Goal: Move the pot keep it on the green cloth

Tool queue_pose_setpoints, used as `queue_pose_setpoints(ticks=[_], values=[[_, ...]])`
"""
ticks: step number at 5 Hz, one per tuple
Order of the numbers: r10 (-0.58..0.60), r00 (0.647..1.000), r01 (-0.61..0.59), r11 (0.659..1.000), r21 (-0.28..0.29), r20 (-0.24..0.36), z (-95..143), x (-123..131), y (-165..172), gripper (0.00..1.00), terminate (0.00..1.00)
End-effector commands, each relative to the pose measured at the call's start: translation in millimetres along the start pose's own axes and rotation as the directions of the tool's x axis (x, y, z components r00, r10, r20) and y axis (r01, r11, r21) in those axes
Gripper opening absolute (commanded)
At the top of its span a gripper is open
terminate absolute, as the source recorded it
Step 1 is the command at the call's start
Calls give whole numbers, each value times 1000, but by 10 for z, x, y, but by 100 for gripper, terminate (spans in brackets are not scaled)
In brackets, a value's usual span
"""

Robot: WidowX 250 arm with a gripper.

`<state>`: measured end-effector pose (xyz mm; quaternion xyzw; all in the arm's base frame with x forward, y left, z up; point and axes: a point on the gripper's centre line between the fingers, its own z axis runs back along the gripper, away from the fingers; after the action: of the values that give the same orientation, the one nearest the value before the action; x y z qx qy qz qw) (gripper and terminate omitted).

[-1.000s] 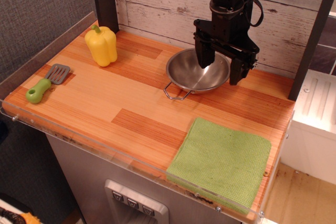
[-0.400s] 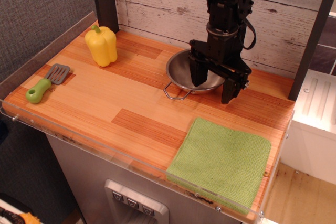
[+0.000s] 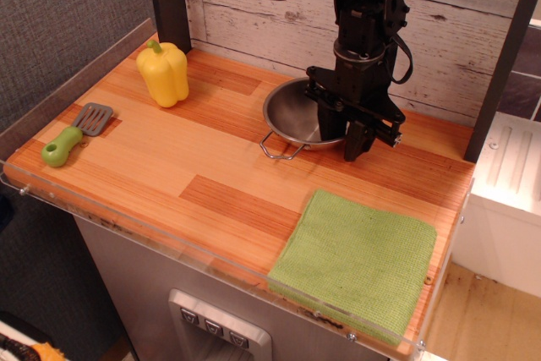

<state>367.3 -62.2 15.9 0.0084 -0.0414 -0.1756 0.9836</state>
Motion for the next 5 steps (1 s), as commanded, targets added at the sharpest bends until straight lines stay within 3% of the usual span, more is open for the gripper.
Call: queue_pose_setpoints(ticks=[1, 4, 5], values=[[-39, 998, 38, 999, 31, 42, 243, -28, -51, 0, 0], [3, 978, -13, 999, 44, 210, 971, -421, 225, 0, 0], [-76, 966, 68, 997, 41, 247, 1098, -548, -61, 0, 0]])
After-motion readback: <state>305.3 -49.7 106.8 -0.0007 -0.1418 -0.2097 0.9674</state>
